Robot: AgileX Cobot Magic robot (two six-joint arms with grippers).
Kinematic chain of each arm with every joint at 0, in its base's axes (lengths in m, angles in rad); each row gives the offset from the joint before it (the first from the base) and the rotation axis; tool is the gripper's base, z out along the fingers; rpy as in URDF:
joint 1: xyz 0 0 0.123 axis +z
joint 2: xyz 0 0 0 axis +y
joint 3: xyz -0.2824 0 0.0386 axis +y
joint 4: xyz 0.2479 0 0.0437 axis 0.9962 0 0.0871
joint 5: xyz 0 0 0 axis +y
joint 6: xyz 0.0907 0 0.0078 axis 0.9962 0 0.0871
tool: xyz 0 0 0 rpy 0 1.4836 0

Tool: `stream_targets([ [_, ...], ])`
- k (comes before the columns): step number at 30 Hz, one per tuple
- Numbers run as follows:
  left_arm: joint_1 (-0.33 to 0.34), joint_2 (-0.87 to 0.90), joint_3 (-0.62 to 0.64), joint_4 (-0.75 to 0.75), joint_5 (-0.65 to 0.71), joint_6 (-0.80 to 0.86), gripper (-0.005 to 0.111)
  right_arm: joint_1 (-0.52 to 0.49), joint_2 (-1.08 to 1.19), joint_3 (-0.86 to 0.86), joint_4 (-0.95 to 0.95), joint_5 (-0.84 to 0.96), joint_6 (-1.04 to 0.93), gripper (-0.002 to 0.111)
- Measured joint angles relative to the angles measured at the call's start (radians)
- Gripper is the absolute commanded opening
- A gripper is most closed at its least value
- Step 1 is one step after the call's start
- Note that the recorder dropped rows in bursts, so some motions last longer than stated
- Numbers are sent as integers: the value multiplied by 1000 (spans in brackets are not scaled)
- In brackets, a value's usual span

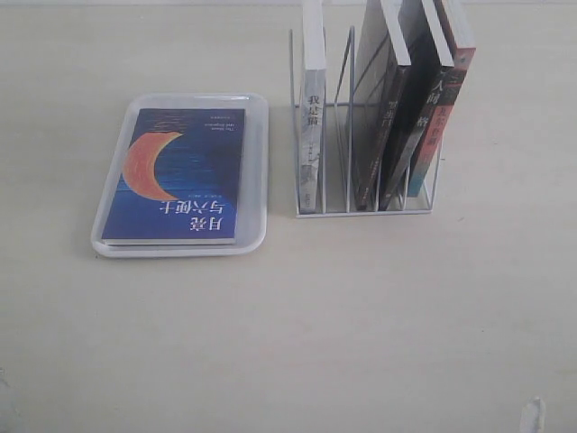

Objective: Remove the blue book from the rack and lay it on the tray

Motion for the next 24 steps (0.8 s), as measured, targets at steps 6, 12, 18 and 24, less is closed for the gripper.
stream_targets([
  [6, 0, 0, 0, 0, 0, 0, 6, -74, -58, 69, 2, 2, 3, 0],
  [12, 0, 0, 0, 0, 0, 0, 6, -148, -183, 111, 2, 75, 22, 0],
  [18, 0, 0, 0, 0, -2, 0, 6, -158, -216, 112, 6, 255, 22, 0],
  [24, 0, 0, 0, 0, -4, 0, 6, -158, -218, 117, 6, 316, 51, 0],
])
